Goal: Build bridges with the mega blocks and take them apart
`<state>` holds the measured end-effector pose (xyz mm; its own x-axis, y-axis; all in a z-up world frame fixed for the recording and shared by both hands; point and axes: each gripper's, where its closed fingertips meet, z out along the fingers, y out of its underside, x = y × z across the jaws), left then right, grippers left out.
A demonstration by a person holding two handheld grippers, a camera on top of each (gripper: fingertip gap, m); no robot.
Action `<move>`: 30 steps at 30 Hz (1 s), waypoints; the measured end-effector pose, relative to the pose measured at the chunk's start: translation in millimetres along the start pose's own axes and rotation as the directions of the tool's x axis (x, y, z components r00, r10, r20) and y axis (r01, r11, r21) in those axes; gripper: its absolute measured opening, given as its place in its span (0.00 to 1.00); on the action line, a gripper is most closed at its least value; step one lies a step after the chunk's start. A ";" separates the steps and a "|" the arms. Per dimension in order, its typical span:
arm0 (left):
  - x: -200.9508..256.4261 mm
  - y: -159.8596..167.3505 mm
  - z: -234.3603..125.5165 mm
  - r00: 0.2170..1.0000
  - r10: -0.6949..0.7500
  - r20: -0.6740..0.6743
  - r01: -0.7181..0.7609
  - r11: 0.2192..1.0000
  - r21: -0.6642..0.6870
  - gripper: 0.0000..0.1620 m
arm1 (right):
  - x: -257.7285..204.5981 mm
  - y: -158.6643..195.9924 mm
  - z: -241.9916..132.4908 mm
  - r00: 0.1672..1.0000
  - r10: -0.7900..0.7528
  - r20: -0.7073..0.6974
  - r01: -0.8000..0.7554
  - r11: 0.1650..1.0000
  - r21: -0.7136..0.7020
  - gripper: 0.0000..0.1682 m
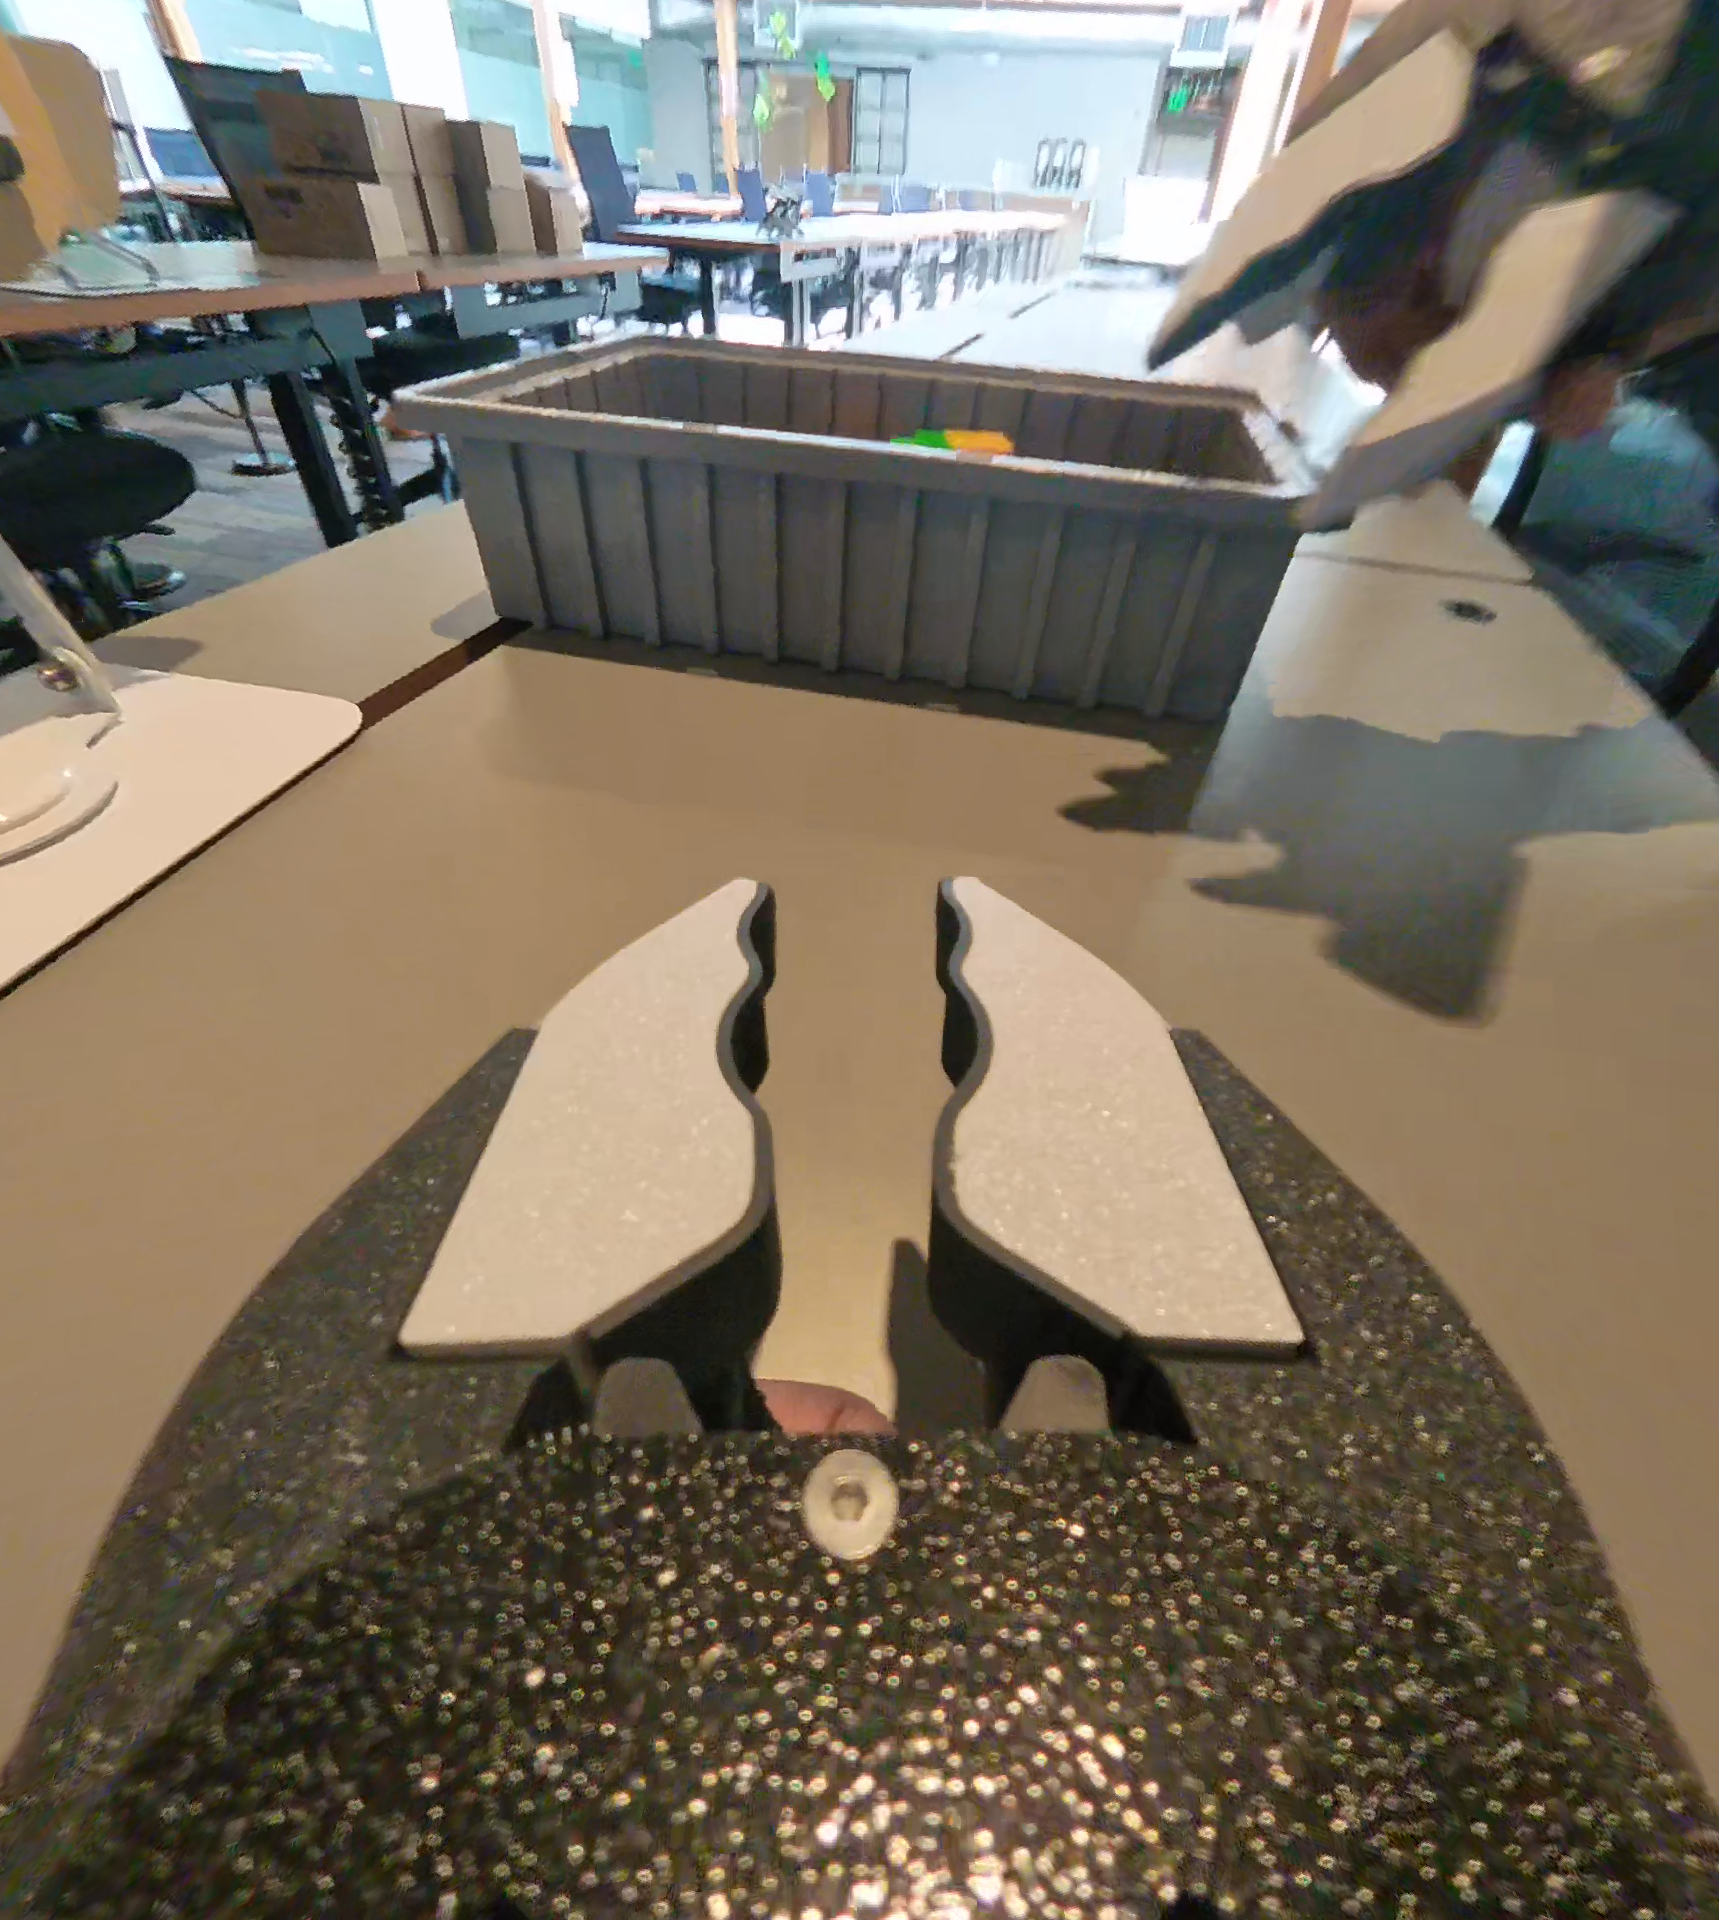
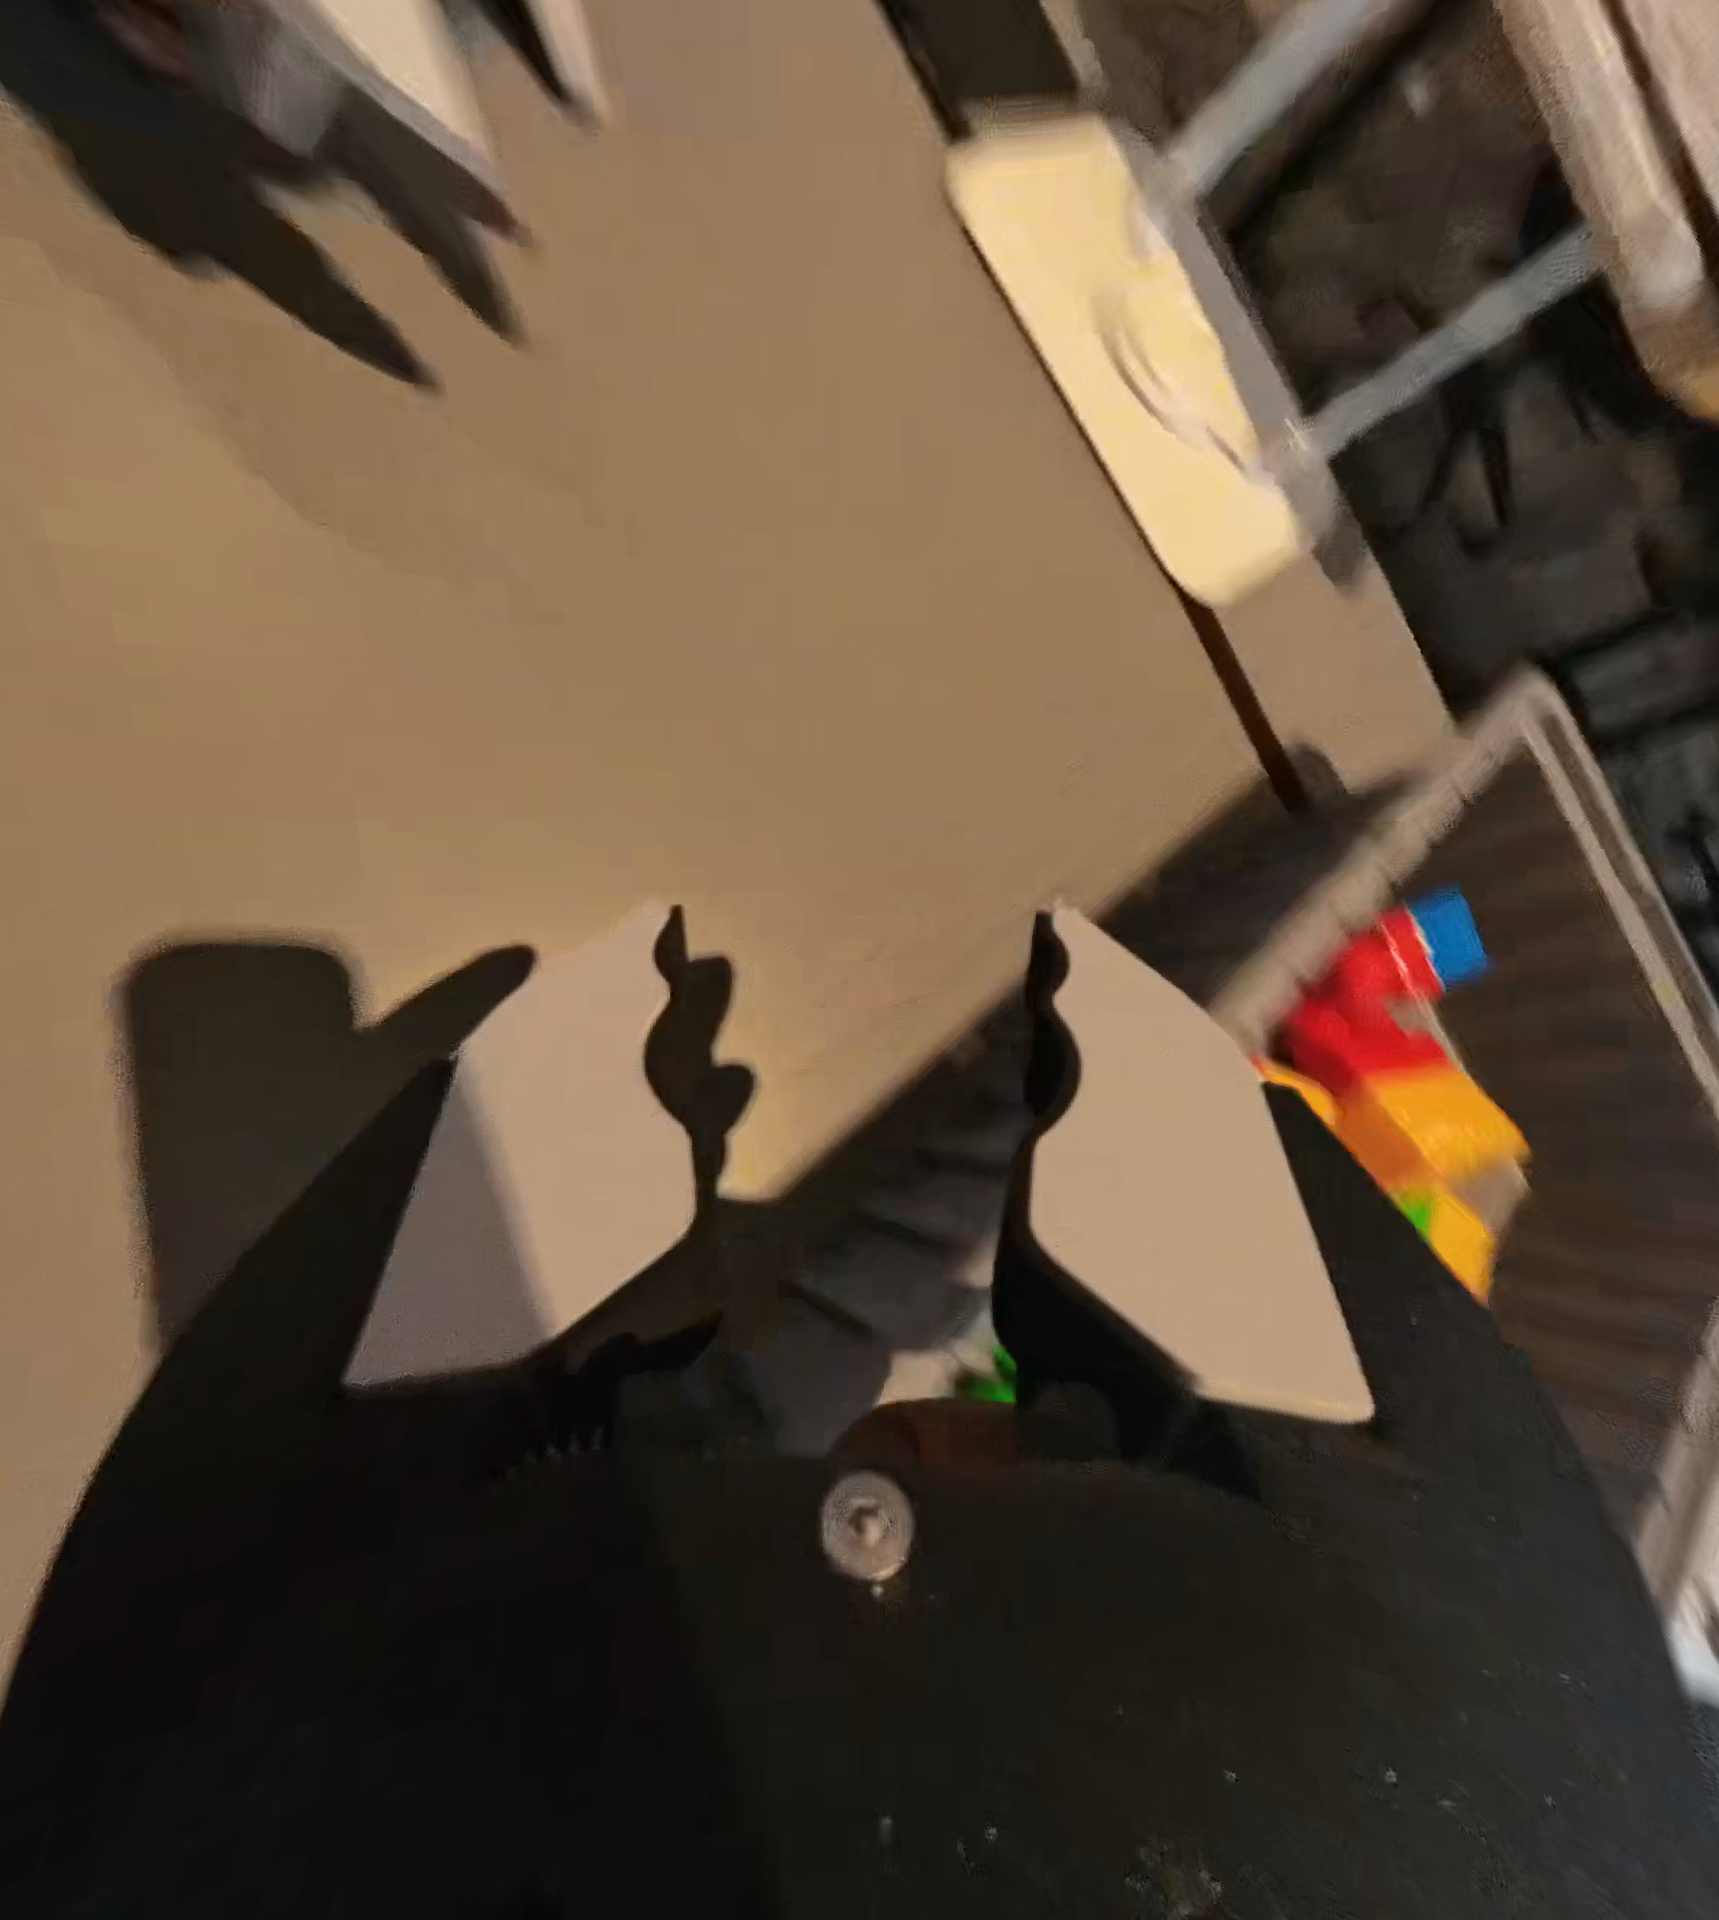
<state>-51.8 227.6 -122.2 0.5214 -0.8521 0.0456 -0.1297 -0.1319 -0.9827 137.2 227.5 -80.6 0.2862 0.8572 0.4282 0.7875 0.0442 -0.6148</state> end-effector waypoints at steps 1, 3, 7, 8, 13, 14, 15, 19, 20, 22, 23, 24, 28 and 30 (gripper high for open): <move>-0.4 2.6 1.9 0.999 0.030 0.028 -0.029 0.999 -0.022 0.18 | -26.3 -18.4 8.7 0.998 -0.037 0.040 0.036 0.999 0.038 0.37; -6.9 12.4 2.8 0.985 0.124 0.121 -0.111 0.988 -0.110 0.19 | -79.2 -43.9 33.4 0.986 -0.105 0.132 0.095 0.992 0.084 0.37; -29.6 6.8 -27.3 0.862 0.372 0.345 -0.256 0.906 -0.336 0.23 | -159.6 -59.4 92.4 0.942 -0.176 0.284 0.160 0.984 0.081 0.38; -31.0 -3.7 -42.7 0.826 0.402 0.396 -0.267 0.897 -0.353 0.23 | -174.0 -62.2 102.6 0.931 -0.177 0.320 0.158 0.984 0.084 0.38; -15.7 -66.0 -150.8 0.763 0.278 0.583 -0.152 0.955 -0.256 0.23 | -210.5 -78.7 121.5 0.877 -0.155 0.455 0.105 0.986 0.133 0.35; -15.0 -79.4 -177.7 0.747 0.265 0.609 -0.131 0.958 -0.255 0.23 | -212.2 -79.7 123.1 0.868 -0.148 0.474 0.094 0.986 0.135 0.36; -15.7 -93.1 -204.4 0.732 0.262 0.628 -0.118 0.958 -0.262 0.23 | -213.7 -80.7 124.2 0.856 -0.139 0.499 0.078 0.987 0.141 0.36; -39.0 -120.6 -303.3 0.689 0.377 0.619 -0.043 0.874 -0.485 0.23 | -218.3 -82.3 125.8 0.791 -0.073 0.607 -0.013 0.991 0.136 0.35; -50.7 -118.6 -324.2 0.684 0.435 0.585 -0.027 0.817 -0.577 0.25 | -218.5 -82.9 125.4 0.782 -0.070 0.619 -0.020 0.990 0.137 0.35; -78.6 -100.7 -354.2 0.719 0.527 0.453 -0.023 0.670 -0.742 0.28 | -219.2 -83.6 124.9 0.773 -0.069 0.631 -0.025 0.990 0.138 0.35; -95.6 -83.8 -366.1 0.748 0.556 0.363 -0.034 0.578 -0.815 0.30 | -219.4 -83.6 124.8 0.772 -0.071 0.631 -0.023 0.990 0.139 0.35; -115.0 -63.9 -377.2 0.773 0.575 0.267 -0.056 0.481 -0.875 0.32 | -219.7 -83.5 124.7 0.773 -0.074 0.630 -0.020 0.990 0.141 0.36; -184.8 24.9 -400.5 0.881 0.474 -0.005 -0.144 0.256 -0.956 0.34 | -219.5 -83.9 125.4 0.778 -0.074 0.624 -0.020 0.990 0.142 0.35; -215.8 56.0 -407.5 0.914 0.402 -0.049 -0.140 0.201 -0.969 0.36 | -218.1 -84.4 126.1 0.776 -0.055 0.628 -0.038 0.990 0.134 0.33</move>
<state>-515.2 197.7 -114.0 0.3835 -0.8569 -0.3444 -0.9168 -0.3982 -0.0303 -60.5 101.5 -205.6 -0.1638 0.9853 -0.0495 0.6961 0.0799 -0.7135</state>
